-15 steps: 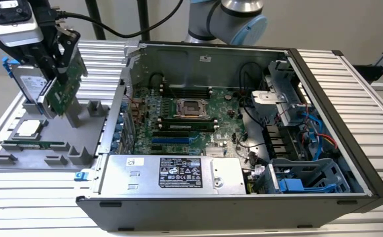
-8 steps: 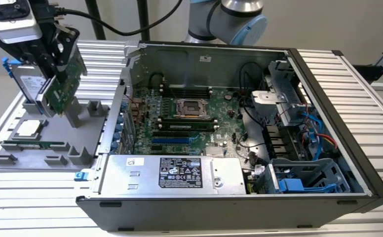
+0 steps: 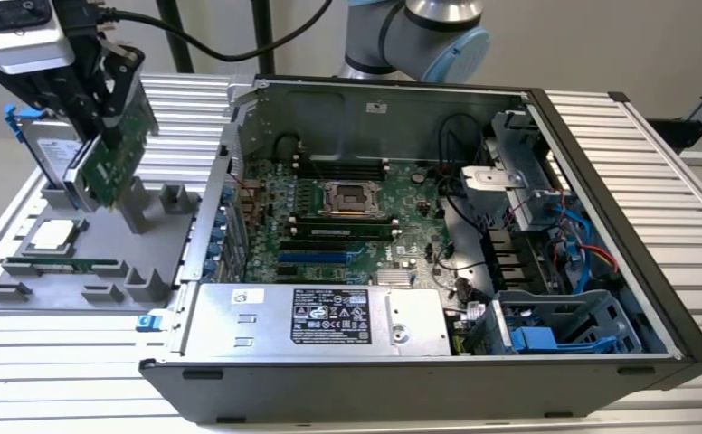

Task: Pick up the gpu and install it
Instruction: 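Pick up the gpu and move the gpu toward the slot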

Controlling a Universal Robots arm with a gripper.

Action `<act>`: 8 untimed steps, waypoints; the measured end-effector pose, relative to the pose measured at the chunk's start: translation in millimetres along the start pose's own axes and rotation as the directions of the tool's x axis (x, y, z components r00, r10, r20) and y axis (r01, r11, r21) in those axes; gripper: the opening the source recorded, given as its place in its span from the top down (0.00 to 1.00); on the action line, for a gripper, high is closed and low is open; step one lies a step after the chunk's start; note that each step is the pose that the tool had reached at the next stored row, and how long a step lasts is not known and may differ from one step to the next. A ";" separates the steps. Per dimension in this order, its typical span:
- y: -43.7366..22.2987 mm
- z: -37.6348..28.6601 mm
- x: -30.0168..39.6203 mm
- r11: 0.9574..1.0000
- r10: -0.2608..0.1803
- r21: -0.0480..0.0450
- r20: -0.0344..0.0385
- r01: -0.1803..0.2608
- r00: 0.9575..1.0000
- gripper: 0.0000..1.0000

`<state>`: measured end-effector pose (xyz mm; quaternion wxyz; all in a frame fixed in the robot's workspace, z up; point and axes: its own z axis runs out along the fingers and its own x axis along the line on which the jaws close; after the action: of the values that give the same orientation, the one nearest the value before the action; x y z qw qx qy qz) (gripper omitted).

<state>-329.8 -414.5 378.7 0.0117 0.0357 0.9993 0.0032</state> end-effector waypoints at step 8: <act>0.0 -5.6 -0.2 1.000 0.000 0.000 0.000 0.000 1.000 1.00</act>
<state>-329.8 -414.5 384.4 0.0117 0.0357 0.9993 0.0032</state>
